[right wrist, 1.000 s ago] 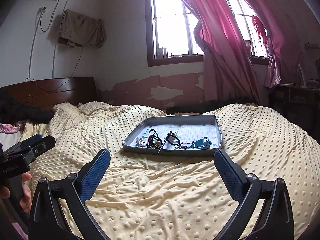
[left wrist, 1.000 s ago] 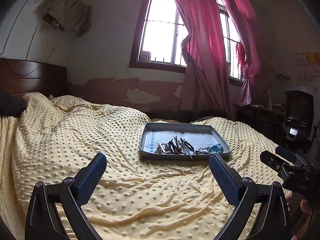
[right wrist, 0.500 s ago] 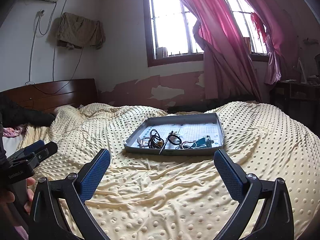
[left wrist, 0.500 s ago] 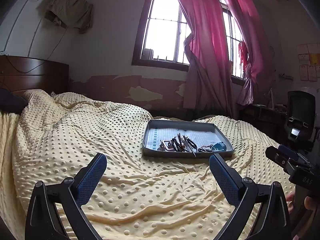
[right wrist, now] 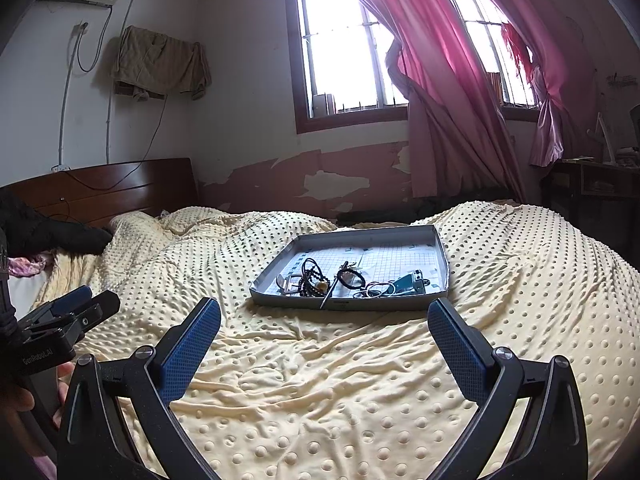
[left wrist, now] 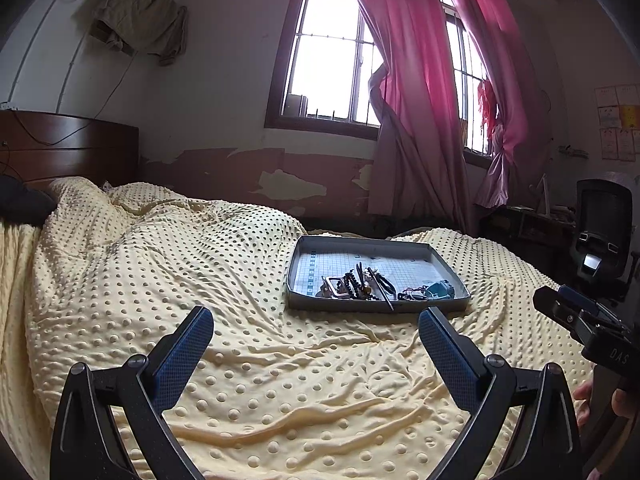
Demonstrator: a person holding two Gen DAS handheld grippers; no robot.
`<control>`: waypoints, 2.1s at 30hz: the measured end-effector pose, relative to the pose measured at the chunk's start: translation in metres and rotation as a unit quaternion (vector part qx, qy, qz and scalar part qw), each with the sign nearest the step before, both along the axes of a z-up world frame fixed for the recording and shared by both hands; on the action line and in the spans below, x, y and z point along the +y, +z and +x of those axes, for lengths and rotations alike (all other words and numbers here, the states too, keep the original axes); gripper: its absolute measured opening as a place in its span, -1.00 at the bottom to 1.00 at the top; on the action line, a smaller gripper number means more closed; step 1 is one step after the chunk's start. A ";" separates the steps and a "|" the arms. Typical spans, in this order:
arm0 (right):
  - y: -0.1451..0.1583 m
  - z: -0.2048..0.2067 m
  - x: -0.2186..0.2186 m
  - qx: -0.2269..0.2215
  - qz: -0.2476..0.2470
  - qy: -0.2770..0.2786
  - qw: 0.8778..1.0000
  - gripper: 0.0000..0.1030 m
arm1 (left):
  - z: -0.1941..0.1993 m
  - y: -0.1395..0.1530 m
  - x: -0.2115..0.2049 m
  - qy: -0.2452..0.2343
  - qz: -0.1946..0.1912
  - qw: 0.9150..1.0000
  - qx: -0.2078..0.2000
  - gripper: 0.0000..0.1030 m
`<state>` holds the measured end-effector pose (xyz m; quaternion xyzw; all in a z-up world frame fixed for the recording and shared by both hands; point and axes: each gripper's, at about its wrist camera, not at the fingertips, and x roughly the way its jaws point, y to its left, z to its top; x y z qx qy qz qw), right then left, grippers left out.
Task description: Organize jewelry
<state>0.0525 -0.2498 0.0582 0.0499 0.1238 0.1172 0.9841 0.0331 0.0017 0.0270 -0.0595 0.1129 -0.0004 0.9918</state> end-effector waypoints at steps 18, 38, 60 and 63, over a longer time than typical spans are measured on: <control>-0.003 0.002 0.004 0.001 -0.003 0.002 1.000 0.98 | -0.001 -0.001 -0.003 -0.001 0.000 1.000 0.001 1.00; -0.003 0.002 0.003 0.004 0.002 0.004 1.000 0.98 | 0.000 -0.004 -0.002 -0.007 -0.001 1.000 0.004 1.00; -0.004 0.003 0.001 0.007 0.002 0.006 1.000 0.98 | 0.007 -0.011 -0.001 0.014 -0.007 0.998 0.053 1.00; -0.004 0.003 0.001 0.006 0.002 0.006 1.000 0.98 | 0.008 -0.012 0.001 0.019 -0.005 0.998 0.053 1.00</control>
